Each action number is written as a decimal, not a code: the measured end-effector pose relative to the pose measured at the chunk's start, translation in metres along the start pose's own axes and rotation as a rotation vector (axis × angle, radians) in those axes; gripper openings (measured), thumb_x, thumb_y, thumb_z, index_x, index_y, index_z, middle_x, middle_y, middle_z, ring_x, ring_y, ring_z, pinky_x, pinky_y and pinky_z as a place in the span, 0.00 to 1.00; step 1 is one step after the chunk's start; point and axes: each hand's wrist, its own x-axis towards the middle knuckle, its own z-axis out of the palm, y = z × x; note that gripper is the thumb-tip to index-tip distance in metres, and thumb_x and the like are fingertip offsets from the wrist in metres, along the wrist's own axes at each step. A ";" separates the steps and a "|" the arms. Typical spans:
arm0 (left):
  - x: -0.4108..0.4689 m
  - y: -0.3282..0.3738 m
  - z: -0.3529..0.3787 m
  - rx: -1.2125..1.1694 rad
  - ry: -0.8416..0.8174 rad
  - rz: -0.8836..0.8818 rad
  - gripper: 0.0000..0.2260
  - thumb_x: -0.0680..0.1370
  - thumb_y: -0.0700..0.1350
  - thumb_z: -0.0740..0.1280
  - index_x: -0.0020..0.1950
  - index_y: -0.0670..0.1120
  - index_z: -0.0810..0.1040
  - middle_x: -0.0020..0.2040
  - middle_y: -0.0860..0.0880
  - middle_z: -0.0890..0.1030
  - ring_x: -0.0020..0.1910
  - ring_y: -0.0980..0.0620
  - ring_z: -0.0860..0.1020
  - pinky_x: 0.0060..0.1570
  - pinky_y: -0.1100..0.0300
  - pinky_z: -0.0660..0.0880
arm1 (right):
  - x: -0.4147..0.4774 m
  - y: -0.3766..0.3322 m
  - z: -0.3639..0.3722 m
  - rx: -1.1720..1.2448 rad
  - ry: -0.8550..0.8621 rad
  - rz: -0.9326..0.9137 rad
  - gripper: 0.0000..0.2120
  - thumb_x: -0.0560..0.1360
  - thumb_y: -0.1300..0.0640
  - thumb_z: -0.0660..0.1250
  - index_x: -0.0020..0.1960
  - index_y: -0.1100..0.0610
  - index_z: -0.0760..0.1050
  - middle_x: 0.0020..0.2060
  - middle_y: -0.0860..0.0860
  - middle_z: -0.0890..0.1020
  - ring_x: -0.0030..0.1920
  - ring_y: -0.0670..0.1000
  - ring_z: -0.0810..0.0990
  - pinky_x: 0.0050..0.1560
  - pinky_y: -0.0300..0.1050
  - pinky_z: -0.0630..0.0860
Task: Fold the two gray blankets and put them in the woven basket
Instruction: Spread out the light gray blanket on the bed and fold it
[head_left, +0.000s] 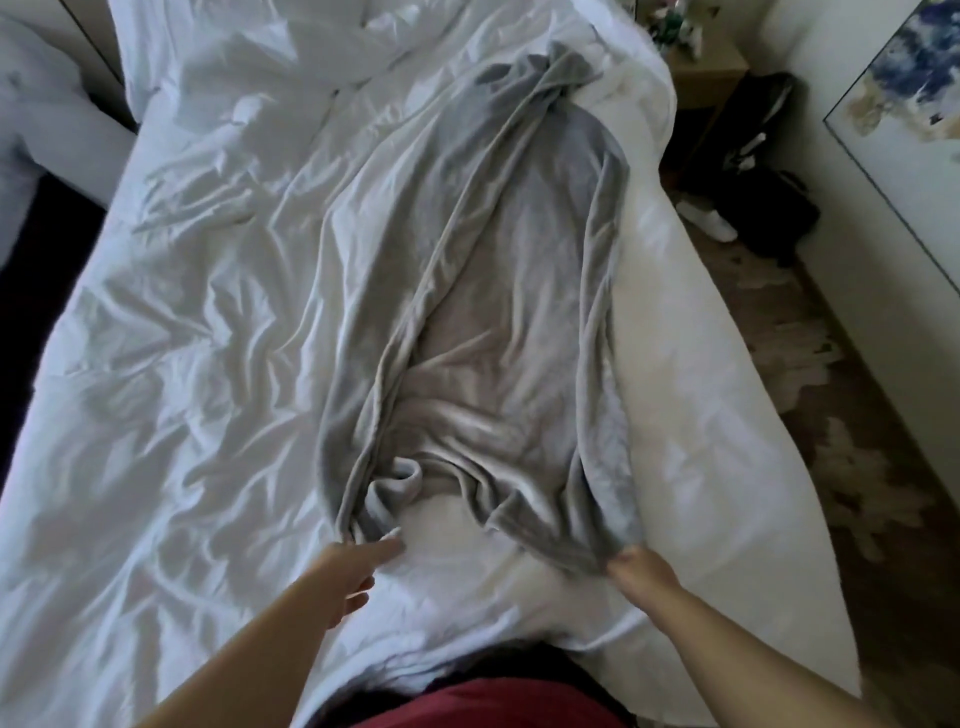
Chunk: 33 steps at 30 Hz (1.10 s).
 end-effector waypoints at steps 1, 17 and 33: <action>0.001 -0.006 0.000 -0.050 -0.005 0.022 0.18 0.67 0.59 0.75 0.37 0.45 0.79 0.34 0.51 0.80 0.37 0.53 0.75 0.37 0.59 0.70 | 0.007 0.004 0.004 0.171 0.043 0.066 0.09 0.77 0.59 0.61 0.52 0.62 0.77 0.53 0.63 0.80 0.56 0.61 0.79 0.45 0.43 0.70; -0.082 0.094 -0.004 -0.562 0.129 0.689 0.24 0.72 0.25 0.58 0.50 0.53 0.79 0.38 0.47 0.80 0.26 0.58 0.77 0.23 0.67 0.70 | 0.001 -0.074 -0.123 1.736 -0.031 -0.087 0.10 0.70 0.66 0.57 0.46 0.56 0.73 0.34 0.53 0.80 0.35 0.50 0.80 0.39 0.40 0.77; -0.079 0.073 0.036 -0.512 -0.162 0.144 0.07 0.75 0.31 0.65 0.44 0.42 0.77 0.34 0.46 0.78 0.30 0.53 0.75 0.21 0.67 0.70 | -0.009 -0.059 -0.046 0.824 -0.096 -0.108 0.17 0.75 0.49 0.69 0.55 0.62 0.80 0.46 0.58 0.85 0.48 0.58 0.82 0.57 0.55 0.78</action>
